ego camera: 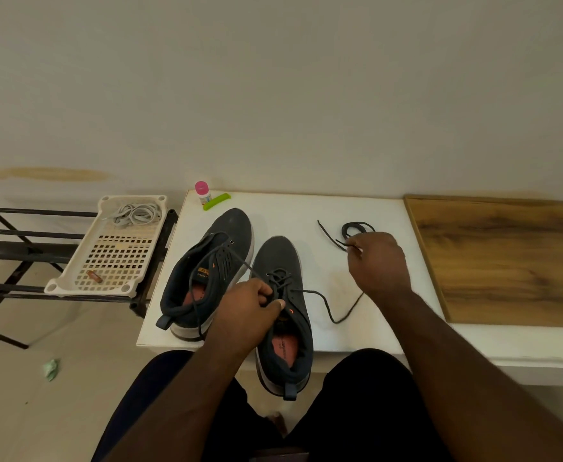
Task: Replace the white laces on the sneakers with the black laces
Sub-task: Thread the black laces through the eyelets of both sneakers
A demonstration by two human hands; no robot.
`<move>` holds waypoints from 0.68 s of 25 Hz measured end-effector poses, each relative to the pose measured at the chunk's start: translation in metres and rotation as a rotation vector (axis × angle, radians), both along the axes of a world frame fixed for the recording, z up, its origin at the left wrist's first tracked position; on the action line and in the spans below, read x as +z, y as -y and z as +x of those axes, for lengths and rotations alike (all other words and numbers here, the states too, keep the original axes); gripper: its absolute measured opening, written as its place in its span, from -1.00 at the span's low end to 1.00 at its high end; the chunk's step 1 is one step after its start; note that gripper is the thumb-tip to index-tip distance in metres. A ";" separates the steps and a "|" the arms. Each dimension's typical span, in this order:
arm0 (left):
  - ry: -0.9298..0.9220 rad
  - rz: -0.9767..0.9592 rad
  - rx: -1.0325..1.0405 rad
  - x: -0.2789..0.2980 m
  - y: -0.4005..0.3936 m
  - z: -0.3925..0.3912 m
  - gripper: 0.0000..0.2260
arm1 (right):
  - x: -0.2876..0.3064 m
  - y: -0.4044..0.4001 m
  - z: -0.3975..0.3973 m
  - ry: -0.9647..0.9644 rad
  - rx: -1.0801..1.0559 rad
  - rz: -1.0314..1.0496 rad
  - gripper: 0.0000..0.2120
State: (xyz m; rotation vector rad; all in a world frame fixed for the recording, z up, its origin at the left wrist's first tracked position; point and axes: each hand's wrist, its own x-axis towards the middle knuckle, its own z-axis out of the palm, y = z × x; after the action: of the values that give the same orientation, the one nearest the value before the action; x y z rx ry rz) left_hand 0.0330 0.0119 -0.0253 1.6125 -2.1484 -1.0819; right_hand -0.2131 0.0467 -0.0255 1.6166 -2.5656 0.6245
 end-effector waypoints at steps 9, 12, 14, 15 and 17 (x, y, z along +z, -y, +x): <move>-0.264 0.244 0.135 -0.014 0.015 0.011 -0.91 | 0.005 -0.022 0.109 0.688 0.124 0.093 -0.89; -0.372 0.355 0.214 -0.015 0.015 0.013 -0.91 | -0.004 -0.021 0.113 0.631 0.145 0.150 -0.87; -0.414 0.390 0.233 -0.014 0.014 0.014 -0.91 | -0.004 -0.017 0.115 0.585 0.158 0.185 -0.87; -0.431 0.404 0.240 -0.014 0.014 0.014 -0.91 | -0.005 -0.016 0.116 0.562 0.160 0.198 -0.87; -0.447 0.421 0.250 -0.015 0.014 0.014 -0.92 | -0.006 -0.015 0.117 0.535 0.153 0.214 -0.88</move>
State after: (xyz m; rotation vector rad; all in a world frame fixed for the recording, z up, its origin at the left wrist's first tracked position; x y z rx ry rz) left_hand 0.0471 -0.0024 -0.0400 1.5498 -1.4597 -1.6948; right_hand -0.0966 0.0617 -0.0312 1.9503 -2.9798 0.9354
